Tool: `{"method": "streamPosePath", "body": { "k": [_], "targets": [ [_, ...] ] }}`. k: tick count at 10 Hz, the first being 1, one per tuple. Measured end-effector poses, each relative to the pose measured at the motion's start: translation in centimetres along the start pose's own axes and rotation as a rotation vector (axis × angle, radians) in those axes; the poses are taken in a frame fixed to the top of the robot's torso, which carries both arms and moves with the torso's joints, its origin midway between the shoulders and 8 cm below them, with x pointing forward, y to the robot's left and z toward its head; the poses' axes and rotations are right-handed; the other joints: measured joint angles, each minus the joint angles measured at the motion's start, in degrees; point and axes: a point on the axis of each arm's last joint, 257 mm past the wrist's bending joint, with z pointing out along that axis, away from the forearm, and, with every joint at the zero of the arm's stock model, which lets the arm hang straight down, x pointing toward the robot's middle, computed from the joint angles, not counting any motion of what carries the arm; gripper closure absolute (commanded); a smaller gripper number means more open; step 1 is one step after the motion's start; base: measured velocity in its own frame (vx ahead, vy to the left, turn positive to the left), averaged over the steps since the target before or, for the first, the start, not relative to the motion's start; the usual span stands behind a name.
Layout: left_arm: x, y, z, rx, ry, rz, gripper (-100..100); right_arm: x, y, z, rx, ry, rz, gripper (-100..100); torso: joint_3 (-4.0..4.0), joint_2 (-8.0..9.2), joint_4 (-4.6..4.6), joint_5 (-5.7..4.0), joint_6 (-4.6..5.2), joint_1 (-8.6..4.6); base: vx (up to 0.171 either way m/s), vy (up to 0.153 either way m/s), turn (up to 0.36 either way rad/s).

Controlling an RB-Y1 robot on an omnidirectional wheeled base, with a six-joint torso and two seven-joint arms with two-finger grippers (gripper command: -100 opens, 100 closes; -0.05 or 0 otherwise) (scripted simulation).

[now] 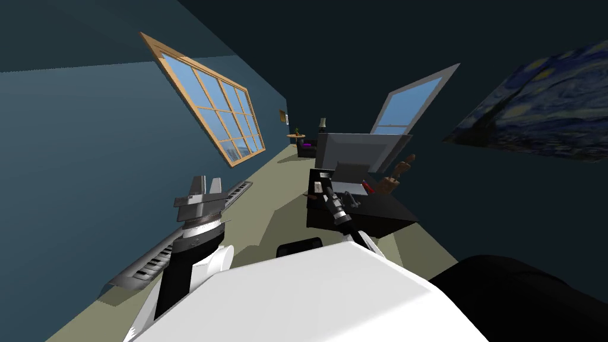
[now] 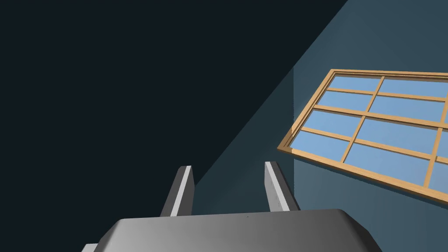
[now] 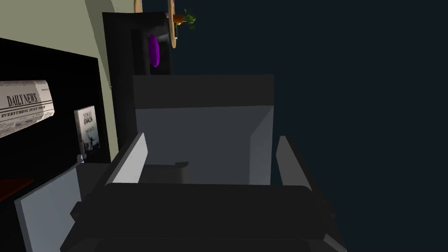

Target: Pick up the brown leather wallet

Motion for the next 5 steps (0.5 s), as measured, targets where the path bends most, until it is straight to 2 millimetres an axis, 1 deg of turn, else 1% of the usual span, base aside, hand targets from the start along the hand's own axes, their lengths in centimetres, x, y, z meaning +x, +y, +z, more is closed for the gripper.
{"method": "streamPosePath", "body": {
  "k": [1, 2, 3, 4, 5],
  "targets": [
    [0.0, 0.0, 0.0, 0.000, 0.000, 0.000, 0, 0.8, -1.5, -0.7, 0.040, 0.017, 0.011, -100, 0.00, 0.01, 0.00, 0.01, -0.02, 0.00, -0.006, -0.001, 0.106],
    [0.0, 0.0, 0.0, 0.000, 0.000, 0.000, 0, 1.1, -2.6, -1.2, 0.065, 0.025, 0.018, -100, 0.00, 0.00, 0.00, 0.00, 0.02, -0.02, -0.007, 0.006, 0.244],
    [0.0, 0.0, 0.0, 0.000, 0.000, 0.000, 0, 1.6, -4.2, -1.4, 0.104, 0.042, 0.030, -100, 0.00, -0.01, 0.00, 0.00, -0.03, -0.01, -0.004, 0.008, 0.476],
    [0.0, 0.0, 0.0, 0.000, 0.000, 0.000, 0, 2.3, -6.9, -3.2, 0.173, 0.058, 0.043, -100, 0.01, 0.01, 0.00, 0.00, -0.03, -0.01, -0.002, -0.005, 0.120],
    [0.0, 0.0, 0.0, 0.000, 0.000, 0.000, 0, 3.0, -7.8, -3.8, 0.200, 0.071, 0.053, -100, 0.00, -0.01, 0.00, 0.00, 0.03, -0.04, 0.002, 0.005, 0.247]
  ]
}}
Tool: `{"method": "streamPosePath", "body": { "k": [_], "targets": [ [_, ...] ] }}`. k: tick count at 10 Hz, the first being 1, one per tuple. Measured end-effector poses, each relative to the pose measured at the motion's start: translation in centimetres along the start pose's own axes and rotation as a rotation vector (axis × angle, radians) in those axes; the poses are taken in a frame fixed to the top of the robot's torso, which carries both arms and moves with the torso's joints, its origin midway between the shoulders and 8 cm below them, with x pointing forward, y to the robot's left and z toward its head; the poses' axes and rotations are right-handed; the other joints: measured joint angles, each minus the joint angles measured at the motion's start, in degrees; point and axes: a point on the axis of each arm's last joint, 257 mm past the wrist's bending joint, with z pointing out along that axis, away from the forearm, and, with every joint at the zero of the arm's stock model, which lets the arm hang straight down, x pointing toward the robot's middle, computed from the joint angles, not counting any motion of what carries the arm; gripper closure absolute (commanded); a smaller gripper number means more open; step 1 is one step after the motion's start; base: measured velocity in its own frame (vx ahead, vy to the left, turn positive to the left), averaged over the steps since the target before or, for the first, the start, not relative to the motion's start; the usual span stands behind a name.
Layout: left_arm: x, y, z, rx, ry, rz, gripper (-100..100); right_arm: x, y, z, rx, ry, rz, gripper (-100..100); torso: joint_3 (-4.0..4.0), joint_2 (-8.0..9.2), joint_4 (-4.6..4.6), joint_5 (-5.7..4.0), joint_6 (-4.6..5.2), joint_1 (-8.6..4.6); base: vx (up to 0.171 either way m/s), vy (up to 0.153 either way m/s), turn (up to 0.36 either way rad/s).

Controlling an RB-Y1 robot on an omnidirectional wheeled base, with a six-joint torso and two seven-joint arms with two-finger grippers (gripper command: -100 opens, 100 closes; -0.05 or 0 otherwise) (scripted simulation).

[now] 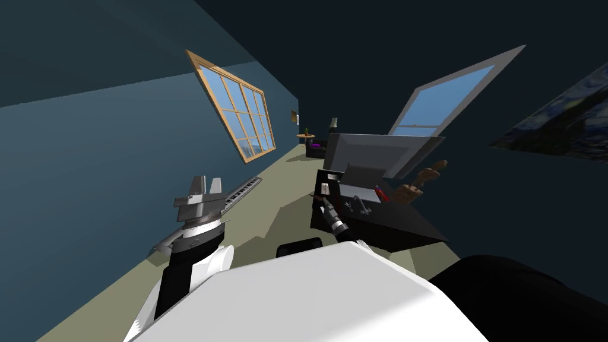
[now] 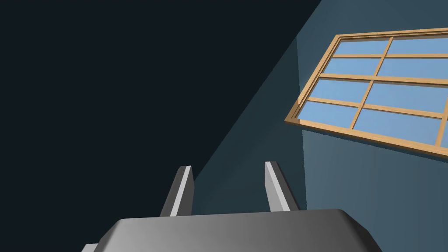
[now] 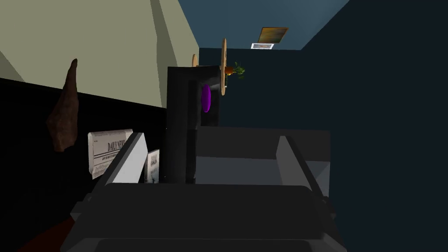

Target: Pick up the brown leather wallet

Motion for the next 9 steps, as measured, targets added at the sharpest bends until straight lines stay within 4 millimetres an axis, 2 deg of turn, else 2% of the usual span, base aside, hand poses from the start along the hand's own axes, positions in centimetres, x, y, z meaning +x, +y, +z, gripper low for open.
{"method": "streamPosePath", "body": {
  "k": [2, 4, 5, 6, 7, 9],
  "targets": [
    [0.0, 0.0, 0.0, 0.000, 0.000, 0.000, 0, 1.8, -4.7, -1.3, 0.115, 0.039, 0.023, -100, -0.02, -0.04, -0.01, 0.01, -0.04, 0.02, 0.015, 0.005, 0.399],
    [0.0, 0.0, 0.0, 0.000, 0.000, 0.000, 0, 3.1, -8.8, -3.7, 0.231, 0.067, 0.042, -100, -0.04, -0.07, -0.02, 0.00, 0.01, -0.01, 0.020, -0.001, 0.210],
    [0.0, 0.0, 0.0, 0.000, 0.000, 0.000, 0, 3.4, -11.1, -5.0, 0.282, 0.084, 0.048, -100, -0.05, -0.08, -0.02, 0.00, -0.04, -0.01, 0.036, -0.001, 0.448],
    [0.0, 0.0, 0.0, 0.000, 0.000, 0.000, 0, 3.9, -13.8, -7.1, 0.352, 0.101, 0.056, -100, -0.07, -0.12, -0.03, 0.00, -0.03, -0.03, 0.051, -0.007, 0.415],
    [0.0, 0.0, 0.0, 0.000, 0.000, 0.000, 0, 4.6, -16.0, -9.0, 0.426, 0.117, 0.062, -100, -0.10, -0.18, -0.04, 0.00, -0.03, -0.04, 0.036, -0.015, 0.133],
    [0.0, 0.0, 0.0, 0.000, 0.000, 0.000, 0, 4.8, -19.1, -12.0, 0.524, 0.138, 0.066, -100, -0.09, -0.15, -0.03, 0.00, -0.02, -0.03, 0.031, -0.006, 0.198]
  ]
}}
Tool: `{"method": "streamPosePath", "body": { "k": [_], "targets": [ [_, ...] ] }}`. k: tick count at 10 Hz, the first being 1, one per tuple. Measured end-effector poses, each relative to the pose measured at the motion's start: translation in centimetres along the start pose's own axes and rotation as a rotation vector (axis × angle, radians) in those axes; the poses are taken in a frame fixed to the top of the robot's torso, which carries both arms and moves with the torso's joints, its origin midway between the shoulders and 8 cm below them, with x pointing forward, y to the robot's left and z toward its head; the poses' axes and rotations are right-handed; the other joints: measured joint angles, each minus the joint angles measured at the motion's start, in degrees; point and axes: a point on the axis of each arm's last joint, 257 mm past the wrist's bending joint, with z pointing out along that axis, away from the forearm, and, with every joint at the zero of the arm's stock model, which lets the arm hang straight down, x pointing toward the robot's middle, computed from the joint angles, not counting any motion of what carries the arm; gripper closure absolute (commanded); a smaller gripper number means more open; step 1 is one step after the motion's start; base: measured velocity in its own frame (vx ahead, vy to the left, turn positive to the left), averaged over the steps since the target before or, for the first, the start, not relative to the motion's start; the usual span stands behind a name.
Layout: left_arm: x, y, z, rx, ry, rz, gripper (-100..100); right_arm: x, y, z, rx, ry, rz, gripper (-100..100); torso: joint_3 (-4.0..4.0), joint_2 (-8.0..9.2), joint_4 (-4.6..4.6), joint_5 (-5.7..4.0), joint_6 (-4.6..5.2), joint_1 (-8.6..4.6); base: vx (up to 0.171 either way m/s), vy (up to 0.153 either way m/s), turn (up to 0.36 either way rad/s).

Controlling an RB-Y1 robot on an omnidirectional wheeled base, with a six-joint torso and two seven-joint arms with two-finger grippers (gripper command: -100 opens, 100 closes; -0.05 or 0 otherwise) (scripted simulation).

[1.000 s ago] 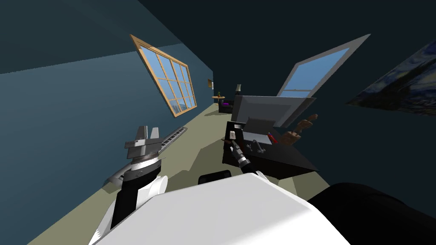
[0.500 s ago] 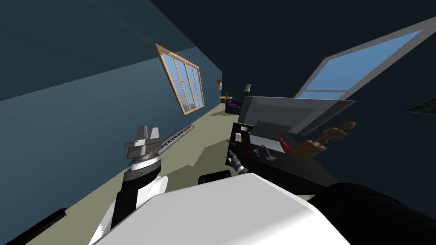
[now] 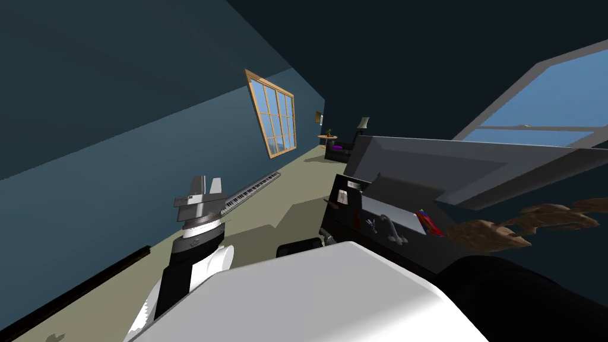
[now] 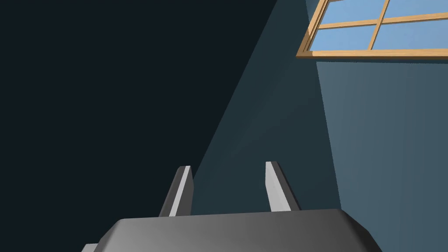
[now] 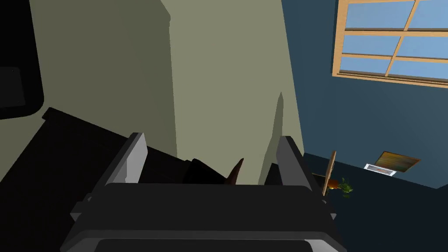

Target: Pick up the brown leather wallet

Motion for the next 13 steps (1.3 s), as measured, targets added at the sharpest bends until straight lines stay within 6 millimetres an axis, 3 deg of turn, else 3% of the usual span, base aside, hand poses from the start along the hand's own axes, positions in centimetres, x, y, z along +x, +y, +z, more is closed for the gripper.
{"method": "streamPosePath", "body": {
  "k": [1, 3, 4, 6, 7, 10, 11, 13],
  "targets": [
    [0.0, 0.0, 0.0, 0.000, 0.000, 0.000, 0, 0.2, -1.5, -0.2, 0.032, 0.004, 0.004, -100, 0.01, 0.01, 0.00, -0.01, 0.04, 0.00, 0.045, -0.011, 0.268],
    [0.0, 0.0, 0.0, 0.000, 0.000, 0.000, 0, 0.9, -7.2, -2.3, 0.149, 0.023, 0.006, -100, -0.05, -0.09, -0.02, -0.02, 0.00, -0.06, 0.057, -0.023, 0.278],
    [0.0, 0.0, 0.0, 0.000, 0.000, 0.000, 0, 0.8, -8.6, -3.0, 0.186, 0.026, 0.005, -100, -0.04, -0.06, -0.01, -0.01, 0.04, -0.05, 0.048, -0.015, 0.296],
    [0.0, 0.0, 0.0, 0.000, 0.000, 0.000, 0, 0.4, -13.6, -6.4, 0.305, 0.035, 0.005, -100, -0.07, -0.12, -0.02, -0.01, 0.00, -0.09, 0.062, -0.032, 0.272],
    [0.0, 0.0, 0.0, 0.000, 0.000, 0.000, 0, 0.3, -14.7, -7.1, 0.338, 0.035, 0.005, -100, -0.06, -0.10, -0.02, -0.02, 0.06, -0.08, 0.064, -0.025, 0.207],
    [0.0, 0.0, 0.0, 0.000, 0.000, 0.000, 0, -1.4, -20.6, -11.9, 0.479, 0.034, -0.006, -100, -0.09, -0.15, -0.03, -0.03, 0.07, -0.09, 0.071, -0.036, 0.250],
    [0.0, 0.0, 0.0, 0.000, 0.000, 0.000, 0, -1.8, -21.7, -14.1, 0.523, 0.032, -0.012, -100, -0.09, -0.16, -0.03, 0.00, 0.03, -0.06, 0.050, -0.024, 0.106],
    [0.0, 0.0, 0.0, 0.000, 0.000, 0.000, 0, -3.1, -24.6, -16.6, 0.591, 0.025, -0.023, -100, -0.08, -0.15, -0.02, 0.00, 0.03, -0.01, 0.087, -0.029, 0.284]
  ]
}}
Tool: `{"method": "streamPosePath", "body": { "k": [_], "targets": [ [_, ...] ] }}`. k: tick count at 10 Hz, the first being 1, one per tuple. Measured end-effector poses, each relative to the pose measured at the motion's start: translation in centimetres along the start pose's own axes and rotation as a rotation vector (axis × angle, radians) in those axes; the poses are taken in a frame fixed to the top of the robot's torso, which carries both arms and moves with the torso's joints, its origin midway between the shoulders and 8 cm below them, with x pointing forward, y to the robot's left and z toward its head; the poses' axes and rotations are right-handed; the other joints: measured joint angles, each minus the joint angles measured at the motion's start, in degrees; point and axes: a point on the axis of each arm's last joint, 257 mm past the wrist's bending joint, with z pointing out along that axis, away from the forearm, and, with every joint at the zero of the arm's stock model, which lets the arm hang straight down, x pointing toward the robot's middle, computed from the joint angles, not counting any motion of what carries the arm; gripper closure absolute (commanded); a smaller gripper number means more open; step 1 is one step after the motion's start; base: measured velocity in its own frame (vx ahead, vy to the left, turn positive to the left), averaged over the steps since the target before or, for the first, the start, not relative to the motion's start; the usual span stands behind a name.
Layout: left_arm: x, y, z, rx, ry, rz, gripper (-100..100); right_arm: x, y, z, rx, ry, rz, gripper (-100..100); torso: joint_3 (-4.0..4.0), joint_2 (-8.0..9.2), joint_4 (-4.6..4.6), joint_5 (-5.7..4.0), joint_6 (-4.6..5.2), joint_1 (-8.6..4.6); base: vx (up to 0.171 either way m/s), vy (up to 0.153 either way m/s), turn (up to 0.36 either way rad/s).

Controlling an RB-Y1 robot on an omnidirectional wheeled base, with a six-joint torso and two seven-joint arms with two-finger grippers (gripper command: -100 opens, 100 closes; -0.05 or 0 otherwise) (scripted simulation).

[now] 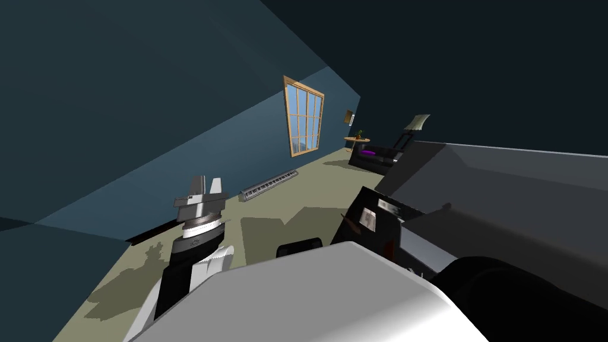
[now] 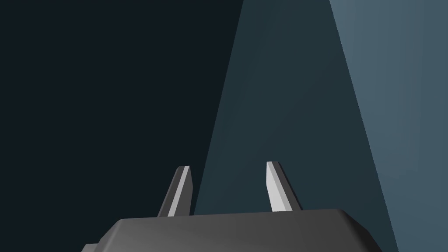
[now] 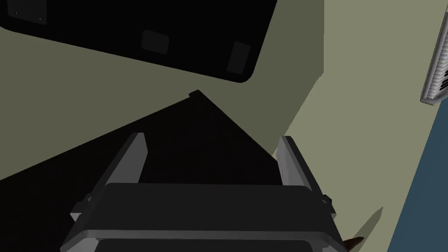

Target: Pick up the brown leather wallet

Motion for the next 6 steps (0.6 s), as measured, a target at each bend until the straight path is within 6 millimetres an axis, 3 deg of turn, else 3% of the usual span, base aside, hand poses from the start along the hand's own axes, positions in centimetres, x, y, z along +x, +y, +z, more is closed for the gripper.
{"method": "streamPosePath", "body": {
  "k": [2, 4, 6],
  "targets": [
    [0.0, 0.0, 0.0, 0.000, 0.000, 0.000, 0, -1.5, -4.8, -1.7, 0.098, -0.017, -0.008, -100, -0.13, -0.23, -0.05, -0.03, 0.00, -0.17, 0.098, -0.066, 0.202],
    [0.0, 0.0, 0.0, 0.000, 0.000, 0.000, 0, -3.1, -7.8, -3.7, 0.161, -0.032, -0.021, -100, -0.04, -0.06, -0.01, -0.01, 0.01, -0.07, 0.069, -0.047, 0.237],
    [0.0, 0.0, 0.0, 0.000, 0.000, 0.000, 0, -5.1, -10.6, -5.8, 0.220, -0.053, -0.032, -100, -0.03, -0.05, -0.01, -0.03, 0.05, -0.06, 0.065, -0.046, 0.100]
  ]
}}
